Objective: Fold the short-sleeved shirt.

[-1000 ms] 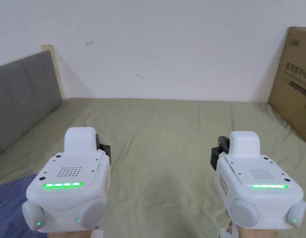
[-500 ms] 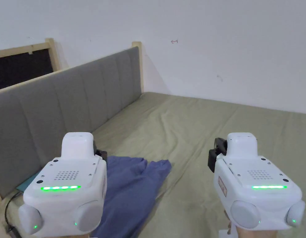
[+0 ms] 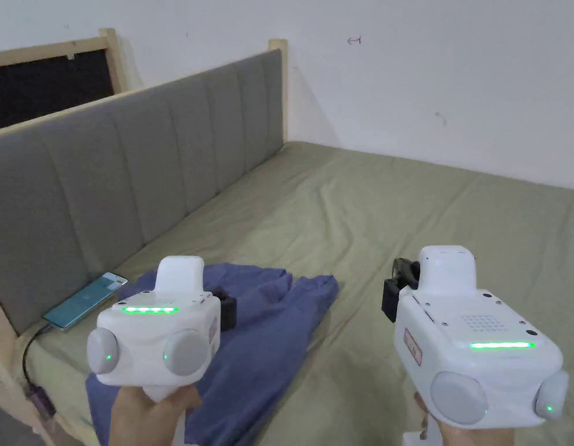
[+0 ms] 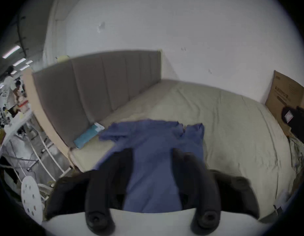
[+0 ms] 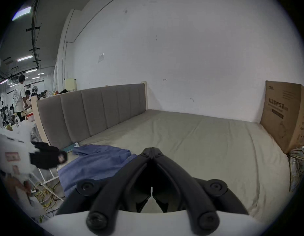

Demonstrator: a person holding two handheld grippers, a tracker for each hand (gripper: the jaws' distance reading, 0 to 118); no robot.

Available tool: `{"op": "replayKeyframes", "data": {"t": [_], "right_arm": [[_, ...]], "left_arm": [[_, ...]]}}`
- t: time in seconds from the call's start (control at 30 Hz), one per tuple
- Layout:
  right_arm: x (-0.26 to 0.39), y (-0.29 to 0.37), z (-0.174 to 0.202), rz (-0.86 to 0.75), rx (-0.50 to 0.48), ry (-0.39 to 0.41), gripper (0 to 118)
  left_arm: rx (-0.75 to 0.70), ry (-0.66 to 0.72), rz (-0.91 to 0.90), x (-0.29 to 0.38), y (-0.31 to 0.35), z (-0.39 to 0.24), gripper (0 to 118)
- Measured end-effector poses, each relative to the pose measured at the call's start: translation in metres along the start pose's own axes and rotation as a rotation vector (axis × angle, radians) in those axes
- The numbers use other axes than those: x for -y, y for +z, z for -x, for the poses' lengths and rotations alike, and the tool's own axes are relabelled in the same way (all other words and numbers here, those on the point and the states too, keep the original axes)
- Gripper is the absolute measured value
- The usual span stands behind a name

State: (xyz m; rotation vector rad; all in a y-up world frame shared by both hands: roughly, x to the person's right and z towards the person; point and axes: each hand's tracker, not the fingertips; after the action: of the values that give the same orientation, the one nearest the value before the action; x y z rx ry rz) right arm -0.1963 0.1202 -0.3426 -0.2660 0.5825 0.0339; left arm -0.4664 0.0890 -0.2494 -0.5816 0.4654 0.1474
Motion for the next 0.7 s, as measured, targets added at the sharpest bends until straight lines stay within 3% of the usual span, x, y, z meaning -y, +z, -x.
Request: {"op": "replayKeyframes", "data": {"t": [0.07,0.1,0.13,0.17,0.4,0.5,0.57,0.6,0.7], "right_arm": [[0.006,-0.006,-0.003,0.028,-0.002,-0.013,1],[0.009,-0.010,-0.005,0.041,-0.007,-0.017,1],[0.013,-0.014,-0.007,0.058,-0.010,-0.017,1],[0.016,-0.018,-0.009,0.072,-0.006,-0.012,1],[0.038,-0.045,-0.021,0.159,0.007,-0.015,1],[0.046,-0.053,-0.023,0.188,0.013,-0.011,1],[0.050,-0.058,-0.026,0.205,0.014,-0.020,1],[0.053,-0.060,-0.027,0.215,0.021,-0.028,1],[0.058,-0.062,-0.032,0.234,0.024,-0.076,1]], "left_arm": [[0.027,0.003,0.079,0.007,-0.028,-0.006,64],[0.041,0.001,0.132,0.011,-0.043,-0.009,75],[0.050,-0.008,0.194,0.015,-0.059,-0.014,97],[0.067,-0.020,0.220,0.020,-0.072,-0.017,107],[0.081,-0.093,0.424,0.045,-0.147,-0.040,108],[0.082,-0.079,0.472,0.050,-0.160,-0.038,106],[0.091,-0.080,0.490,0.044,-0.156,-0.036,99],[0.097,-0.082,0.490,0.043,-0.155,-0.035,91],[0.073,-0.055,0.467,0.038,-0.147,-0.029,48]]}}
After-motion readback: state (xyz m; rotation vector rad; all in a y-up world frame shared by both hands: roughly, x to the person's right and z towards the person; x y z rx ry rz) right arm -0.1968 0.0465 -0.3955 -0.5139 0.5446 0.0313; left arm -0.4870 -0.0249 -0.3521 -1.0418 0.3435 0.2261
